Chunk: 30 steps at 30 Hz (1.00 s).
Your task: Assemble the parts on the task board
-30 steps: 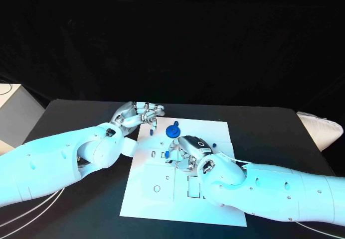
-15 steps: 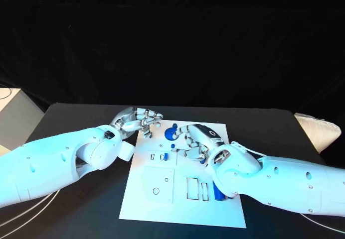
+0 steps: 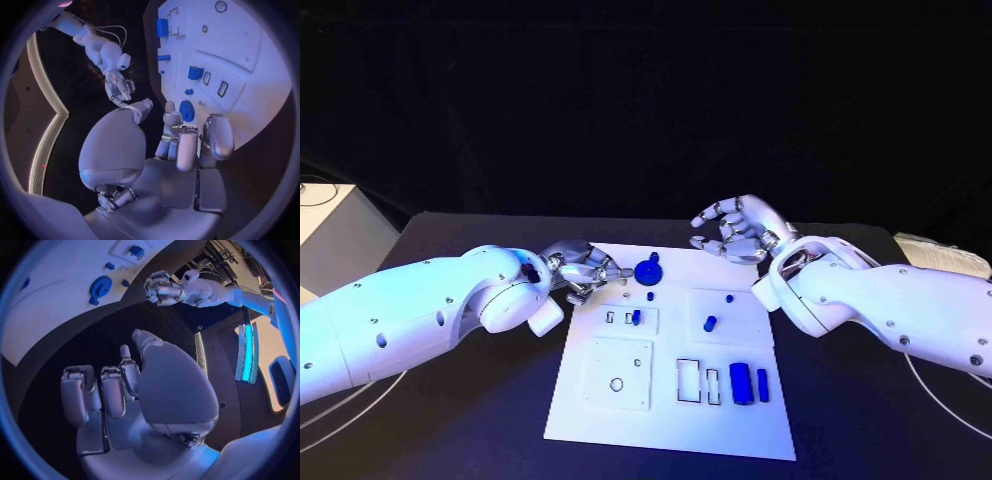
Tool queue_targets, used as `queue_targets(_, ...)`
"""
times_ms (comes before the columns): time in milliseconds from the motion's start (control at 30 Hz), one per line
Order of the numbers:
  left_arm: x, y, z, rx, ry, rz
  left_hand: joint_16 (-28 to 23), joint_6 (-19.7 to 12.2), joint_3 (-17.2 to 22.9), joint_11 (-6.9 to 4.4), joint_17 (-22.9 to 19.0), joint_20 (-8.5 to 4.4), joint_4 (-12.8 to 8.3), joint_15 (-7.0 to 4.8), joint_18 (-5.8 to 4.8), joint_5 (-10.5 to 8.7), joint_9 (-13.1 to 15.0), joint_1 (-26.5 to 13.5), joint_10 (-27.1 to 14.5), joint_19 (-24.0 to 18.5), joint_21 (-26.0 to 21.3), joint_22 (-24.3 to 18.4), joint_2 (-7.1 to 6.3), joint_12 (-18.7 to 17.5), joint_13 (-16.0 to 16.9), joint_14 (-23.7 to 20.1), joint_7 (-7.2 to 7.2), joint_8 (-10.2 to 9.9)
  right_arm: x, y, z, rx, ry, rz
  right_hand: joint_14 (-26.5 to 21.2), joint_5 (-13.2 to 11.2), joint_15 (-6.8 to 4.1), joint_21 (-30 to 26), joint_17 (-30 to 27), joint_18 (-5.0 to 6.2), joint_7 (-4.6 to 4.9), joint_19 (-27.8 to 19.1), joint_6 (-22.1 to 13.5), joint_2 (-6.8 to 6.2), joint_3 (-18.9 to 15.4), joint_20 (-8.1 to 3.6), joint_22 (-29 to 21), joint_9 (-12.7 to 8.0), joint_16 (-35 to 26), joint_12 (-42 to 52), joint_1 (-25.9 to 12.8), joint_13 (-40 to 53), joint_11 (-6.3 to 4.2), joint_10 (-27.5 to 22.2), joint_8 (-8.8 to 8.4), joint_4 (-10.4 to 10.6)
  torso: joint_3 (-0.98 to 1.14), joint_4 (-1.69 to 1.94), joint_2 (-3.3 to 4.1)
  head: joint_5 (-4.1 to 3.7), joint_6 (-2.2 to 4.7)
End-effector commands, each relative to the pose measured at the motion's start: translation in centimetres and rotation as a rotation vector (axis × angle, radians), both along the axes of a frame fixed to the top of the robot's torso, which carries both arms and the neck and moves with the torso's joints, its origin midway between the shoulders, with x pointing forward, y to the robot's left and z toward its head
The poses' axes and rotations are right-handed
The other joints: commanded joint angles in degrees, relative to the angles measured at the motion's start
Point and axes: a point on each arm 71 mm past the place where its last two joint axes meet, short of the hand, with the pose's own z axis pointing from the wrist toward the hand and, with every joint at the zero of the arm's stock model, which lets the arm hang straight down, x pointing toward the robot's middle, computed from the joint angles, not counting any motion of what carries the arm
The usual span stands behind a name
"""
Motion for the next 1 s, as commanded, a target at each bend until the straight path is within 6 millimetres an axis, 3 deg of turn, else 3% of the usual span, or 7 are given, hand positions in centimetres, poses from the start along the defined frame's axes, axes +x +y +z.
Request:
queue_targets(33, -0.1, -0.2, -0.2, 0.253, 0.058, -0.074, 0.0, -0.6, -0.7, 0.07, 8.3, -0.13, 1.0, -0.33, -0.99, -0.05, 0.6, -0.9, -0.3, 0.3, 0.2, 0.1, -0.06, 0.4, 0.1, 3.3, -0.01, 0.6, 0.5, -0.8, 0.1, 0.107, 0.068, -0.014, 4.7, 0.2, 0.10, 0.1, 9.8, 0.02, 0.03, 4.4, 0.0, -0.82, 0.2, 0.01, 13.1, 0.0, -0.2, 0.1, -0.2, 3.2, -0.13, 0.1, 0.19, 0.0, 0.21, 0.19, 0.01, 0.25, 0.13)
queue_targets(133, 0.2, -0.8, 0.2, 0.321, 0.050, -0.094, -0.1, -0.7, -1.4, 0.03, 8.0, -0.15, 1.6, -0.35, -0.99, -0.04, 1.2, -1.3, -0.8, 0.3, 0.2, 0.1, -0.02, 0.1, -0.4, 3.2, -0.11, 1.2, 1.0, -1.5, 0.3, 0.109, 0.071, -0.041, 4.7, 0.2, 0.12, -0.1, 9.7, 0.06, 0.07, 4.3, -0.2, -0.93, 0.2, 0.02, 13.0, 0.0, -0.2, 0.0, -0.4, 3.1, -0.10, 0.0, 0.15, 0.0, 0.43, 0.23, -0.02, 0.41, -0.38)
queue_targets(233, 0.4, -1.4, 0.5, 0.369, 0.042, -0.115, -0.1, -0.7, -1.7, -0.07, 8.0, -0.20, 1.7, -0.42, -0.97, -0.04, 1.8, -1.5, -0.8, 0.2, 0.1, 0.0, 0.42, 0.2, -0.3, 3.2, -0.23, 1.9, 1.3, -2.0, 0.5, 0.108, 0.074, -0.060, 4.7, 0.1, 0.14, -0.3, 9.7, 0.10, 0.11, 4.2, -0.4, -1.03, 0.1, 0.03, 12.9, 0.0, -0.2, -0.1, -0.5, 2.9, -0.06, -0.1, 0.08, 0.0, 0.39, 0.34, 0.11, 0.27, -0.50)
queue_targets(367, 0.6, -2.1, 0.7, 0.425, 0.021, -0.143, -0.1, -0.8, -1.9, -0.16, 8.1, -0.26, 1.7, -0.50, -0.96, -0.03, 2.5, -1.7, -0.8, 0.2, 0.1, -0.1, 0.93, 0.3, -0.2, 3.3, -0.34, 2.5, 1.6, -2.5, 0.6, 0.104, 0.080, -0.082, 4.6, 0.1, 0.16, -0.6, 9.5, 0.18, 0.15, 4.1, -0.6, -1.06, 0.2, 0.04, 12.7, -0.1, -0.3, -0.3, -0.6, 2.7, -0.02, -0.3, 0.02, 0.0, 0.57, 0.33, 0.18, 0.53, -0.88)
queue_targets(667, 0.9, -3.1, 0.8, 0.516, -0.022, -0.185, -0.1, -1.1, -2.5, -0.34, 8.2, -0.41, 1.8, -0.66, -0.96, -0.04, 3.9, -2.5, -0.8, 0.2, 0.0, -0.1, 1.38, 0.4, -0.1, 3.3, -0.56, 3.7, 2.1, -3.4, 0.7, 0.087, 0.093, -0.111, 4.2, -0.6, 0.32, -3.0, 8.2, 0.78, 0.32, 3.0, -1.4, -1.18, 0.0, 0.17, 11.2, -0.2, -1.0, -1.9, -1.4, 1.0, 0.15, -2.1, -0.02, 0.3, 0.60, 0.36, 0.07, 0.70, -1.74)
queue_targets(733, 0.9, -3.3, 0.7, 0.525, -0.026, -0.189, -0.1, -1.2, -2.5, -0.36, 8.2, -0.42, 1.8, -0.68, -0.97, -0.03, 4.1, -2.6, -0.8, 0.2, 0.0, -0.1, 1.44, 0.5, 0.0, 3.3, -0.58, 3.8, 2.3, -3.5, 0.7, 0.085, 0.093, -0.115, 3.2, -1.1, 0.36, -7.1, 5.1, 1.72, 0.40, 1.2, -2.1, -1.14, 0.2, 0.23, 8.8, -0.2, -2.7, -5.0, -1.5, -2.2, 0.21, -5.5, 0.18, 0.2, 0.68, 0.36, 0.12, 0.54, -2.07)
queue_targets(1000, 0.8, -4.1, 0.5, 0.521, -0.013, -0.213, -0.3, -2.5, -1.2, -0.55, 7.9, -0.61, 1.5, -0.87, -0.98, -0.01, 5.7, -1.7, -1.5, 0.2, 0.0, -0.1, 1.67, -0.1, -0.8, 3.2, -0.74, 4.5, 2.7, -3.7, 0.6, 0.077, 0.095, -0.122, 3.0, -1.4, 0.42, -8.2, 4.5, 1.94, 0.52, 0.7, -2.8, -1.07, 0.1, 0.28, 8.2, -0.2, -3.2, -6.0, -2.0, -3.5, 0.33, -6.5, 0.28, 0.4, 0.61, 0.34, 0.32, -0.09, -2.38)
